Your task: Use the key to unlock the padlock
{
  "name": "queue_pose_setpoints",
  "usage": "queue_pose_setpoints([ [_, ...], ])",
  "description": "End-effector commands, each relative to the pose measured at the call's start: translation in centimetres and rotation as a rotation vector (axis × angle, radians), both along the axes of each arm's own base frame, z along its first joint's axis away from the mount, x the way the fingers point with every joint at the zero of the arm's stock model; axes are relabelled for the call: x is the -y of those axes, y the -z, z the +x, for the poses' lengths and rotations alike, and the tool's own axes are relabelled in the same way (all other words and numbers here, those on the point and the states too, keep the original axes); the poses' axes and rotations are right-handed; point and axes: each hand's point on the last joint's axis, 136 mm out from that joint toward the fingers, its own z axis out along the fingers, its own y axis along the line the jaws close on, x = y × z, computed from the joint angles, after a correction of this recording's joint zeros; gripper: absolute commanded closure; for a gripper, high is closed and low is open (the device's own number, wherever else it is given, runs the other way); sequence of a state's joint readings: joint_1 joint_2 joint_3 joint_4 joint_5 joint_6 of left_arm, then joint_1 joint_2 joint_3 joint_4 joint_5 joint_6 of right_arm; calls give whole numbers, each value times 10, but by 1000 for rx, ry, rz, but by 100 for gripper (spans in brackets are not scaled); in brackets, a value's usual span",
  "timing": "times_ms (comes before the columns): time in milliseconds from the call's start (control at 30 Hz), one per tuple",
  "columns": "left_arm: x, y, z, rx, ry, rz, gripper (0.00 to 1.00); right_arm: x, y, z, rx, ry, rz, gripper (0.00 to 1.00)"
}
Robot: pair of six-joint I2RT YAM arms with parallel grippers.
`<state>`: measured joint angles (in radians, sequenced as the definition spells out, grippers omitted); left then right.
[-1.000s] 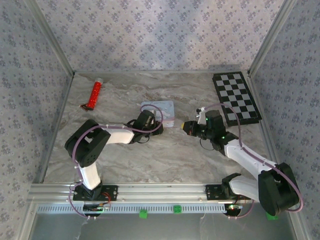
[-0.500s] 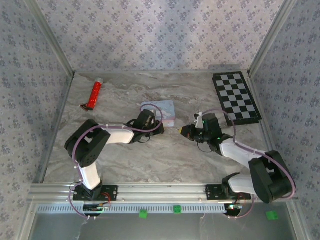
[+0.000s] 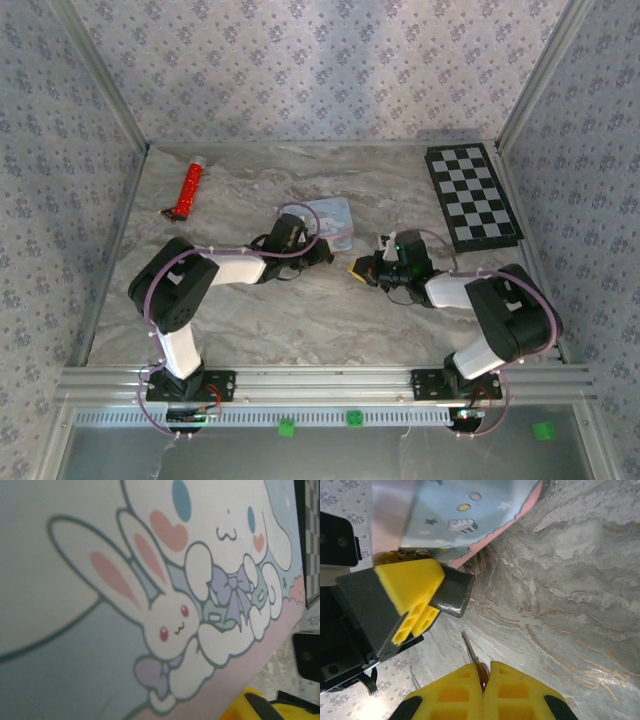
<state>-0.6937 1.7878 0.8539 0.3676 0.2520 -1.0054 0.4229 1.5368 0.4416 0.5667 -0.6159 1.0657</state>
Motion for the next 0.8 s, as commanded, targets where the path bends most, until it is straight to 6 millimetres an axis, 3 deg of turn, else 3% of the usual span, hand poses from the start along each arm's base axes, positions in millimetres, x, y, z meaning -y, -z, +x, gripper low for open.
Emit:
queue_pose_setpoints([
  [0, 14, -46, 11, 65, 15, -142, 84, -2, -5, 3, -16, 12, 87, 100],
  [500, 13, -68, 19, 49, -25, -258, 85, 11, -7, 18, -52, 37, 226, 100],
  [767, 18, -77, 21, 29, -33, -333, 87, 7, -13, 24, -50, 32, 279, 100],
])
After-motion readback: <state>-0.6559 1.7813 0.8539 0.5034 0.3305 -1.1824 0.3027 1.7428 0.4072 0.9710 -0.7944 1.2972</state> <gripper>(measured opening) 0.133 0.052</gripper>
